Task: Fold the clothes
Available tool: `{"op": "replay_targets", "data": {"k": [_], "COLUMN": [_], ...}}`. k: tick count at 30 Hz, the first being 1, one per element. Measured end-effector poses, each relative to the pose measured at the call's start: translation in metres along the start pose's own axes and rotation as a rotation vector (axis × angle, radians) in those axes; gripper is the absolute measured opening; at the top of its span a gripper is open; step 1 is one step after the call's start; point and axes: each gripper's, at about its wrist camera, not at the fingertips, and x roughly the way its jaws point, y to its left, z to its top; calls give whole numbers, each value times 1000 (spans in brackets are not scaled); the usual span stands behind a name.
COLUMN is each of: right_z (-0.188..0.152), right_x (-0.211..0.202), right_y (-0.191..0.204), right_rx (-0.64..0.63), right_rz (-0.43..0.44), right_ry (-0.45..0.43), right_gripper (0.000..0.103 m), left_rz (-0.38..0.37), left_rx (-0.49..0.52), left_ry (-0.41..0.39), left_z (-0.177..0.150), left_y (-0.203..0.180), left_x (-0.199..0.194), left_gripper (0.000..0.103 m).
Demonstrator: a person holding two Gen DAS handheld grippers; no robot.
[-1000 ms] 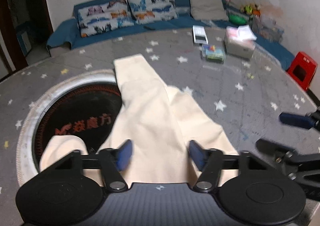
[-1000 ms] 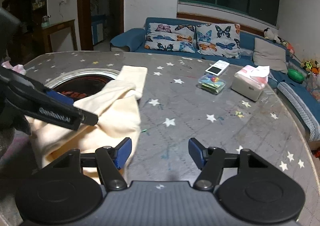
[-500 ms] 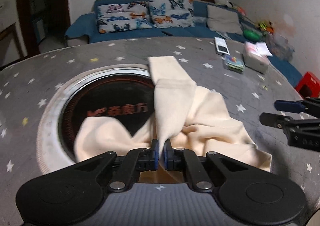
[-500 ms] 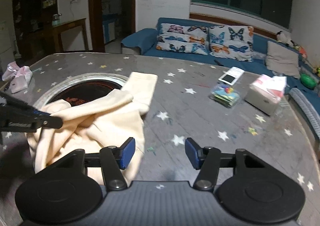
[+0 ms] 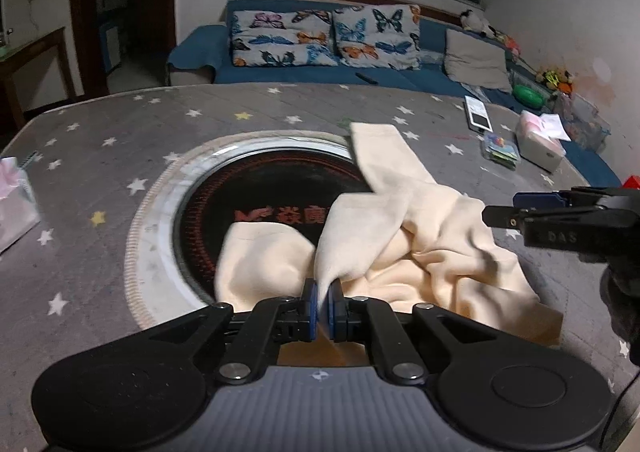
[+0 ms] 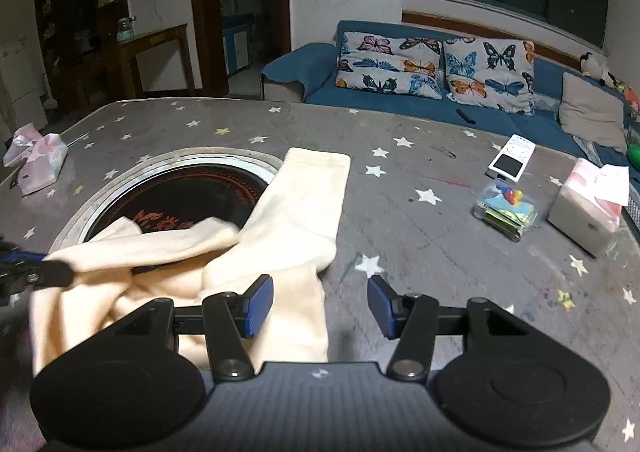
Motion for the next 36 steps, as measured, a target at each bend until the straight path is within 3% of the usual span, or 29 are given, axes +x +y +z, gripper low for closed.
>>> {"op": "replay_targets", "data": {"k": [7,17,21,24,25,26,29,36], "right_z": [24,55,57,58,58,59,61,86], "right_x": [41,106,118,122,122,121,115,67], "right_y": [-15,-19,-14,-7,-6,-6,-7,-26], "right_rx": [51,140,150,129,130,134,154,168], "right_rz": [-12,-14,0,1,6,14,20,-34], "right_ry": [39,84,96,99,99,101,87,-55], "right_gripper": [48,44,36,23,11,4,4,3], "left_rz": [63,122,128,134,138,143,152,180], "left_rx": [-53,-130,-149,-152,-151,-151,-157,-126], "left_ry": [-30,4,7,1,-2,-5,-7,-77], "left_z": [-10,-32,-32,-24,-20,-17,-4,54], "left_y": [35,76,85,89,91,93,98,107], "left_x": [-25,-38,-38,-35,-33,-32,-29,-31], "left_gripper": [6,6,6,6,6,6,6,6]}}
